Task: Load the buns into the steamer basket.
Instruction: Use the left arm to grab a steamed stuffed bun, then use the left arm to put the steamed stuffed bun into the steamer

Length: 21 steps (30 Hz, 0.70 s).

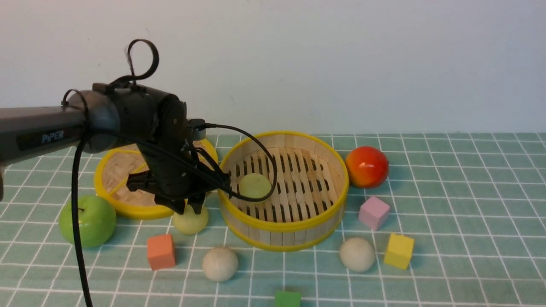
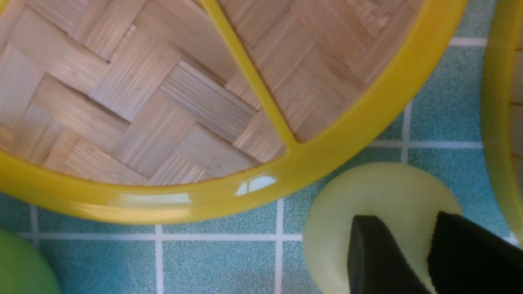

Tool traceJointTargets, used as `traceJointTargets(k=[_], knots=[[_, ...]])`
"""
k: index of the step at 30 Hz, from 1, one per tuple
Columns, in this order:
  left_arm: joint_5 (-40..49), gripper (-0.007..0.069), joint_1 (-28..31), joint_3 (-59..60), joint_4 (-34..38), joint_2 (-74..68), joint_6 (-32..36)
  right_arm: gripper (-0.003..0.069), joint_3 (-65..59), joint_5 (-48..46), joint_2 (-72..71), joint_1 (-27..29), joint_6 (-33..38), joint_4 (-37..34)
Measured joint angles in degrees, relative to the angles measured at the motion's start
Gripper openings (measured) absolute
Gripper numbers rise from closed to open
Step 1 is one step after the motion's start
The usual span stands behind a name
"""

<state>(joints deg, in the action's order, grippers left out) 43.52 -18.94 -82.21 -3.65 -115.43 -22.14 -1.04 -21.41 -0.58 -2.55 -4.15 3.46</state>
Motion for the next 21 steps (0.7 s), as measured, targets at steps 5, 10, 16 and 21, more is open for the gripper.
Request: traceJointTargets(k=[5, 10, 16, 21], knots=[[0.00, 0.0145, 0.00, -0.17, 0.00, -0.70, 0.00, 0.0239, 0.00, 0.00, 0.00, 0.00, 0.00, 0.00], [0.48, 0.0028, 0.00, -0.26, 0.00, -0.70, 0.07, 0.0239, 0.00, 0.00, 0.00, 0.00, 0.00, 0.00], [2.91, -0.0007, 0.00, -0.69, 0.00, 0.21, 0.07, 0.0239, 0.00, 0.00, 0.00, 0.00, 0.00, 0.00], [5.45, -0.0007, 0.00, -0.69, 0.00, 5.69, 0.09, 0.0239, 0.00, 0.00, 0.00, 0.00, 0.00, 0.00]])
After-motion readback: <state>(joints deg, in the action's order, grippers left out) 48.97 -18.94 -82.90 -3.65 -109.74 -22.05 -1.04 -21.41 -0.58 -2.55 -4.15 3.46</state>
